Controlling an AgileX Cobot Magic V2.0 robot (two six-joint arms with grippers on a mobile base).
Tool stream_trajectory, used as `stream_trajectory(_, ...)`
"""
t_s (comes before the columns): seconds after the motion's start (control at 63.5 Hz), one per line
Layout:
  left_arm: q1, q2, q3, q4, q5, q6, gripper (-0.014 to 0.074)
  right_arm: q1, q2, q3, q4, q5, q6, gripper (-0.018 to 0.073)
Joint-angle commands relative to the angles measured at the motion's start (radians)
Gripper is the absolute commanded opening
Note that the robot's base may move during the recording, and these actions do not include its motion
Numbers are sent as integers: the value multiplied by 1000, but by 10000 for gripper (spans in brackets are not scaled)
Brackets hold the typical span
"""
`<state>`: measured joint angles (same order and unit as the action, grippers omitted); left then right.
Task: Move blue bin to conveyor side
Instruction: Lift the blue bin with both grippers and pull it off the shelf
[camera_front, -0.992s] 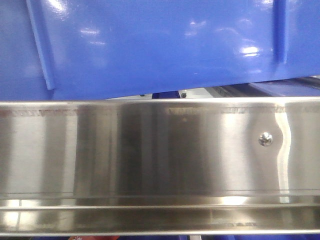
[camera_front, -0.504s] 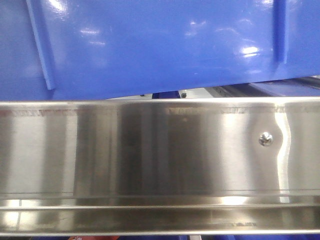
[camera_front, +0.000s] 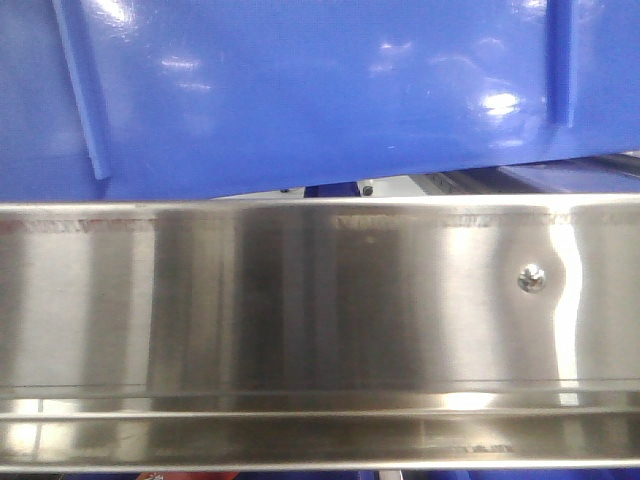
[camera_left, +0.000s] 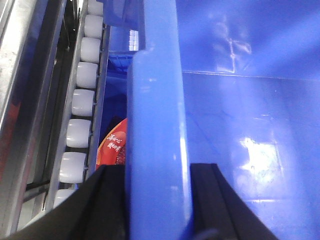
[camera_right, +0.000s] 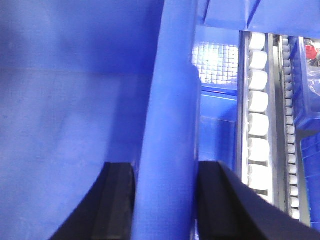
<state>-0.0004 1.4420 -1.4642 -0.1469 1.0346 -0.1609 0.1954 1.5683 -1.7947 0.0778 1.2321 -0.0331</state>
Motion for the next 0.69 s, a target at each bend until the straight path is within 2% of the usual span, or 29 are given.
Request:
stream_trajectory(0.0,-9,-3,-17,-27,-5,-2,-17,-1,-4,-8,-19,-11,-15,-81)
stream_trajectory(0.063,-30,-3,-27,-18,-1,-2,-17,-1,-8,-10,-19,-11,-12,-81)
stream_trajectory(0.189,-101,-3,-74,62,10,-11,-18,-1,-36,-10,-17,-11,4,-81)
stream_trajectory(0.268,-144,-3,-123,138,34,-87,-19,-2,-64,-10,-4,-11,4,-81)
stream_trajectory(0.315,-159,-3,-161,171,54,-104,-19,-2,-80,-10,-4,-11,4,-81)
stream_trajectory(0.52,-169,-3,-295,178,136,-105,-19,-2,-137,-6,-4,-11,17,-81)
stream_trajectory(0.677,-169,-19,-329,178,168,-105,-19,-2,-192,24,-4,-11,55,-81)
